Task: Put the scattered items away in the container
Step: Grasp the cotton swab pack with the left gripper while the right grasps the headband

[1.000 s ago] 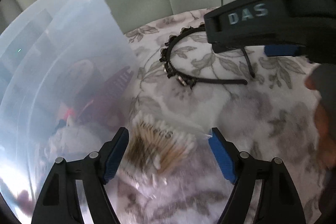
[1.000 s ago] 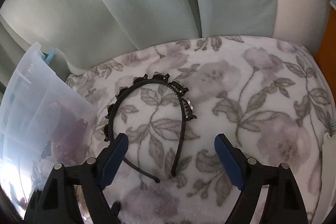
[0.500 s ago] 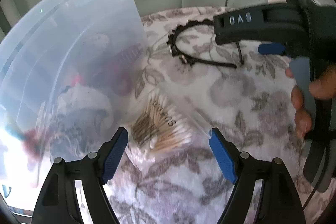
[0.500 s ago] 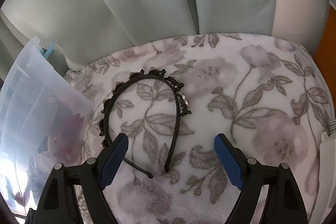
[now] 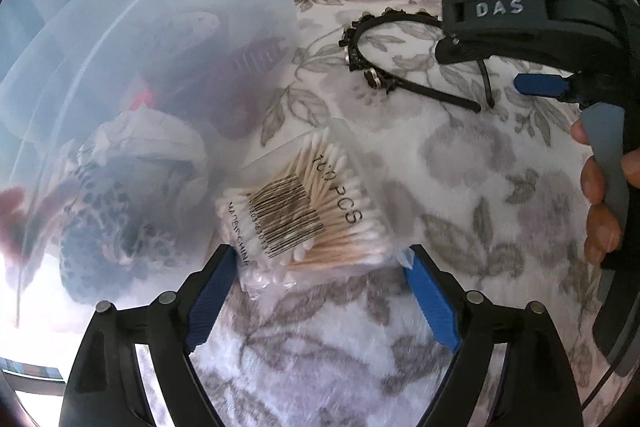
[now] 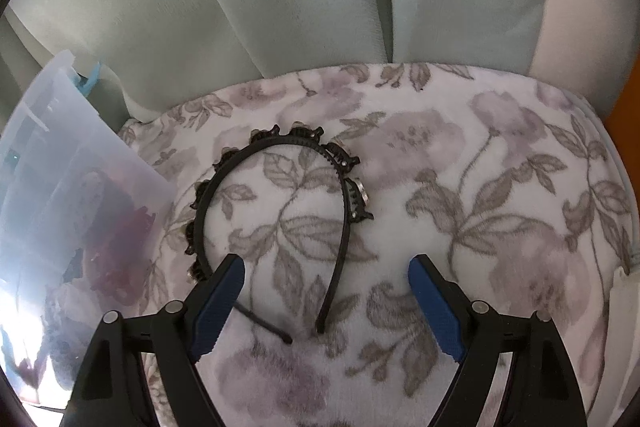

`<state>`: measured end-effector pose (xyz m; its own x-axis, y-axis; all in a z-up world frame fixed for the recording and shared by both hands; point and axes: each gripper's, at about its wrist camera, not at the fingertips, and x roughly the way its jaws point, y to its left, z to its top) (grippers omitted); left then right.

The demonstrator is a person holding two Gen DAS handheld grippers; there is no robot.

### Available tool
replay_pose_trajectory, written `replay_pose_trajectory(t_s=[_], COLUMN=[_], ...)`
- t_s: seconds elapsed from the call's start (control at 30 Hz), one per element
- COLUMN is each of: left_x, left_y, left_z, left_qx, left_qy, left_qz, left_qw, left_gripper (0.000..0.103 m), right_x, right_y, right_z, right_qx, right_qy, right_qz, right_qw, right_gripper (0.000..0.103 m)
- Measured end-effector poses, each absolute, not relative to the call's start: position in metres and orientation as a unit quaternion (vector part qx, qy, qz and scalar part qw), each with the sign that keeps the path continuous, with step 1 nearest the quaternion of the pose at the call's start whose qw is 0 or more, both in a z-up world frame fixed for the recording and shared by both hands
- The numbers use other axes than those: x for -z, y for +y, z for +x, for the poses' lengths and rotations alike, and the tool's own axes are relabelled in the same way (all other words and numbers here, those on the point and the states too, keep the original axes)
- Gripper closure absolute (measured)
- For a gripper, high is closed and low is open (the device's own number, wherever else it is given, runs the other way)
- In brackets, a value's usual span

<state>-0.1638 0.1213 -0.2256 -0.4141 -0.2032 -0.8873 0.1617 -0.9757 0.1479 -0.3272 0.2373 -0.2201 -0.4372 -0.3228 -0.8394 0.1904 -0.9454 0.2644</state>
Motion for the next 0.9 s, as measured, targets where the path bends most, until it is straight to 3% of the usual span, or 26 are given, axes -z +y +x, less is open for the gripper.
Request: replay_pose_trajectory(t_s=[0.13,0.23,0.63,0.9], left_x=[0.226,0.226,0.224,0.226], left_y=[0.126,0.131,0.139,0.124], left_z=[-0.173,-0.182,-0.212,-0.229], left_qx=[0.844,0.847,0.867,0.873], left_qy=[-0.014,-0.010,-0.006,-0.005], left_qz=[0.524,0.519,0.491,0.484], left_qw=[0.114,0.116,0.088,0.061], left_gripper=[0.014,0.013,0.013,0.013], right_x=[0.220,0.221,0.220,0.214], right_y=[0.229,0.224,0.238,0.269], right_z=[-0.334,-0.340,-0.345,-0.322], right_qx=[0.853,0.860,0.873,0.874], right_qy=[-0.046,-0.027,0.002,-0.028], right_qz=[0.500,0.494,0.478,0.480], right_qw=[0.140,0.129,0.095,0.071], right_gripper=[0.017,0.025,0.084,0.085])
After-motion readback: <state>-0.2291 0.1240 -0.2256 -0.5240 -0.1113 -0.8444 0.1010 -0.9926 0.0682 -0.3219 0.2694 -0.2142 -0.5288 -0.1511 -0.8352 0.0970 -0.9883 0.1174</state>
